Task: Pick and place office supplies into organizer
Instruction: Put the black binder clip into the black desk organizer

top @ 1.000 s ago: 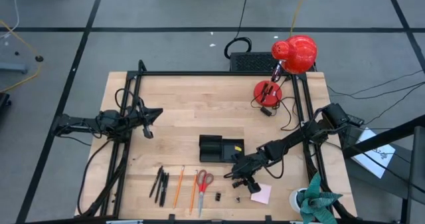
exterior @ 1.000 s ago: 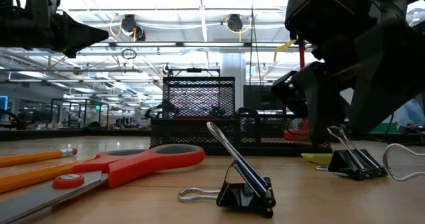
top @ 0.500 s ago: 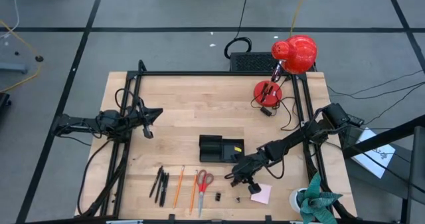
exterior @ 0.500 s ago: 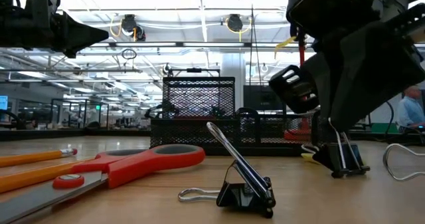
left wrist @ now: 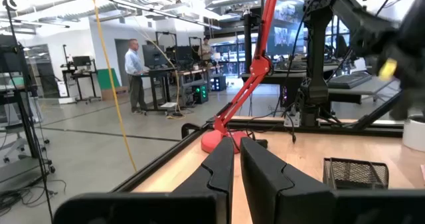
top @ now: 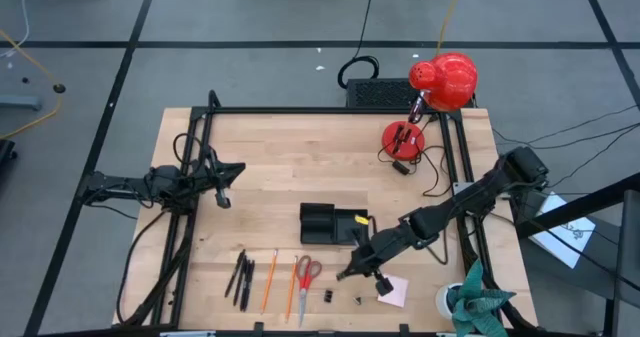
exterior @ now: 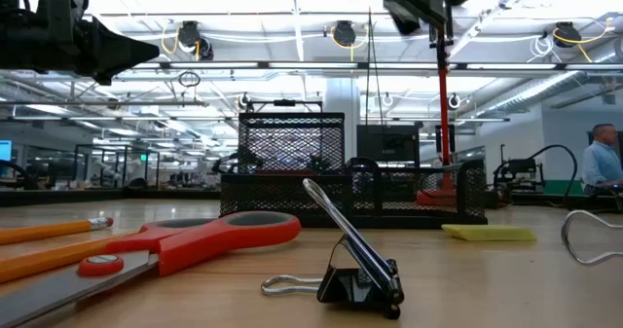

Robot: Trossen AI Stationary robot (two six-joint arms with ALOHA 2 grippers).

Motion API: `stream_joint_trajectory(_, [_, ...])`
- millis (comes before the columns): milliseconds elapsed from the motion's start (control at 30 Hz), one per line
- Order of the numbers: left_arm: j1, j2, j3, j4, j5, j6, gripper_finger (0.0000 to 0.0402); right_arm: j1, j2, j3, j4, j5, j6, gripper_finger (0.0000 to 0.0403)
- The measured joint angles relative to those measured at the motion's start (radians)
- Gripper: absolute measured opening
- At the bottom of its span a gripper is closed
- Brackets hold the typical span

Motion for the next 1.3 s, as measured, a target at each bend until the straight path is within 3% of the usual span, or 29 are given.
stream_joint_trajectory(200, [0.0,0.0,0.0,-0.002,-0.001,0.0,0.0035,-0.018,0.001,0.049,-0.038,0.286,-0.033,0.0001])
stream_joint_trajectory(333, [0.0,0.0,0.0,-0.014,-0.008,0.0,0.0035,-0.046,0.055,0.052,-0.033,0.39,-0.056,0.0001])
stream_joint_trajectory(567, [0.0,0.0,0.0,-0.023,-0.013,0.029,0.0035,-0.078,0.158,0.05,0.032,0.392,-0.153,0.0])
stream_joint_trajectory(1300, [0.0,0.0,0.0,-0.023,-0.018,0.036,0.0035,-0.126,0.248,0.05,0.072,0.384,-0.091,0.0])
